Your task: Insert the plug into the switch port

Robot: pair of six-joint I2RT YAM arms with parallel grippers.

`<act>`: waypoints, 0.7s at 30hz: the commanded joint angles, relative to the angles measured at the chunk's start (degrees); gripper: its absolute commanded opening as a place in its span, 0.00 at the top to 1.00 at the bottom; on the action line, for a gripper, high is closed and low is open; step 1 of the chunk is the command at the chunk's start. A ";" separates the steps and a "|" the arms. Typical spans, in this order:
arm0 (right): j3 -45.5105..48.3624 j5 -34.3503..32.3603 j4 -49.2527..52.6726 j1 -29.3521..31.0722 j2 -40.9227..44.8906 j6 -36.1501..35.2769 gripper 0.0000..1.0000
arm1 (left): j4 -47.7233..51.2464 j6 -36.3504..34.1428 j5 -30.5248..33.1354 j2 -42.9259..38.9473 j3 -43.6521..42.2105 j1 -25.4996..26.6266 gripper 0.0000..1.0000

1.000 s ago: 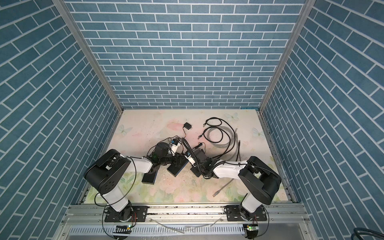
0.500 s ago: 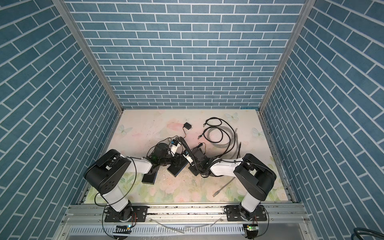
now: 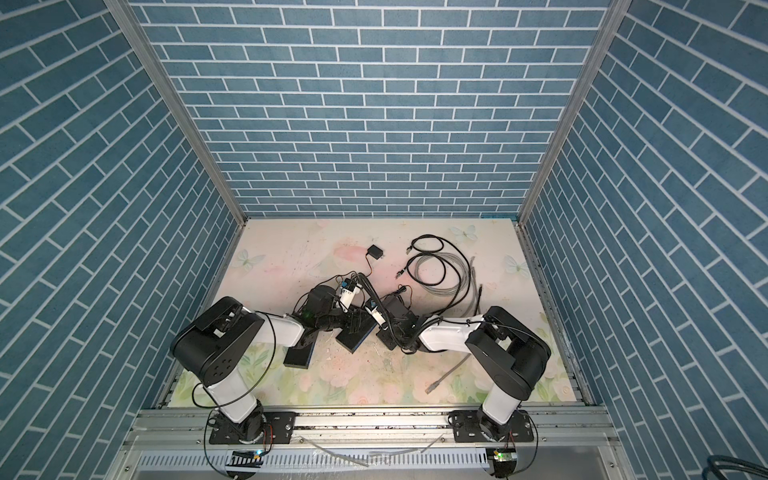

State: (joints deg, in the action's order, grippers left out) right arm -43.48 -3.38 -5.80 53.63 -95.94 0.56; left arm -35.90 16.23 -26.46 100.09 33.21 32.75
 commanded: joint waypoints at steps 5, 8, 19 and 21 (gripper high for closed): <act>-1.16 2.35 -13.92 0.26 -2.68 -5.48 1.00 | 0.67 -1.21 -11.78 1.13 1.11 1.09 0.44; -1.16 3.35 -15.84 0.25 -2.96 -7.14 1.00 | 2.00 -2.36 -13.41 1.16 1.23 1.25 0.46; -4.17 4.16 -22.04 0.25 -4.39 -11.19 1.00 | 5.56 -5.50 -16.91 1.38 1.47 2.51 0.47; -4.39 3.60 -24.66 0.25 -4.67 -10.96 1.00 | 5.41 -5.35 -17.03 1.58 1.50 2.64 0.47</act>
State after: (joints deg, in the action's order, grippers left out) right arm -43.51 -2.39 -12.56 53.28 -98.45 -7.53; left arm -34.33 11.64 -27.20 100.20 34.50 30.96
